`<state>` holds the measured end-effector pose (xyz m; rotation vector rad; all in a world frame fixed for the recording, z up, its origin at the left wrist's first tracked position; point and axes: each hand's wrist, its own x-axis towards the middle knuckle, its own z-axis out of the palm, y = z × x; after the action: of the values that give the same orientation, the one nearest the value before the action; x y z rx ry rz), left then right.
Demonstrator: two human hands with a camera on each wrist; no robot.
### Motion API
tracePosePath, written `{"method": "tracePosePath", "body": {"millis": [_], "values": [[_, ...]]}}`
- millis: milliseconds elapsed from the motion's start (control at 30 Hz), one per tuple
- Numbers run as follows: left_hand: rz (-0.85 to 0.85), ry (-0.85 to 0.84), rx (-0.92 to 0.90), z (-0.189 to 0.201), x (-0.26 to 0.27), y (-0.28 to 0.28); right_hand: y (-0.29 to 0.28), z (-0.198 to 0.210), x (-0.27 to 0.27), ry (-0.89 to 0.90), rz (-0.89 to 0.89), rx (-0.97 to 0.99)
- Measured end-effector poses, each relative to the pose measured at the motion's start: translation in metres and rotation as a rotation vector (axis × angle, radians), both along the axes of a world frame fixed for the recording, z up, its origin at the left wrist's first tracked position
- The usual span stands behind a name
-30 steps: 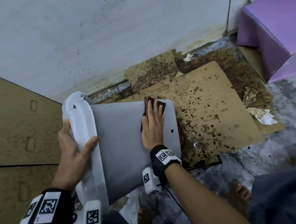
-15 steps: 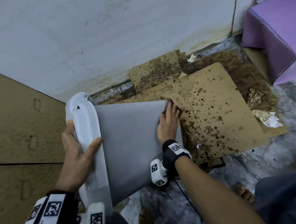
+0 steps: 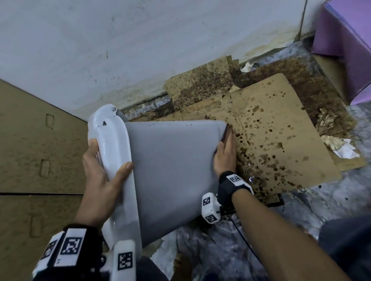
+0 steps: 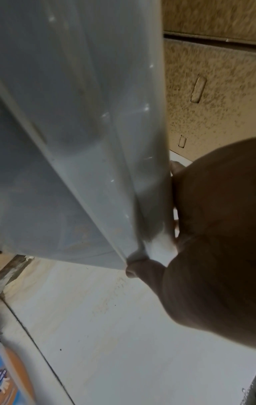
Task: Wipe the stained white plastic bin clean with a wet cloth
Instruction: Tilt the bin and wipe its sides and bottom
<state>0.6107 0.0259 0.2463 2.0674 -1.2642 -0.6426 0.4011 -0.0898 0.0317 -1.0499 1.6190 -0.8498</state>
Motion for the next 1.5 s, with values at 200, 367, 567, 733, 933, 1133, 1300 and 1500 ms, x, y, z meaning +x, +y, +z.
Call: {"method": "tracePosePath", "body": {"millis": [200,367,567,733,933,1133,1300,1500], "values": [[-0.008,0.0,-0.011,-0.004,0.005,-0.005,0.025,0.007,0.004,-0.033,-0.05,0.051],[0.035,0.01,-0.005,-0.003,0.005,-0.002,0.03,0.022,0.018,-0.056,0.077,-0.075],[0.039,0.041,-0.017,-0.002,0.005,0.003,0.037,0.009,0.009,-0.01,0.058,-0.044],[0.033,0.022,-0.007,-0.004,0.004,-0.001,0.031,-0.006,-0.008,-0.015,0.002,0.086],[0.006,0.012,-0.011,-0.002,0.002,-0.003,0.016,0.005,-0.021,-0.154,-0.245,0.247],[-0.049,-0.038,-0.035,0.003,-0.01,-0.001,-0.002,0.091,-0.022,-0.203,-0.218,-0.071],[-0.079,0.0,-0.04,0.009,-0.015,0.003,0.025,0.174,0.024,-0.251,0.164,-0.491],[-0.12,-0.066,0.024,0.026,-0.024,0.013,0.055,0.189,0.051,-0.085,0.432,-0.626]]}}
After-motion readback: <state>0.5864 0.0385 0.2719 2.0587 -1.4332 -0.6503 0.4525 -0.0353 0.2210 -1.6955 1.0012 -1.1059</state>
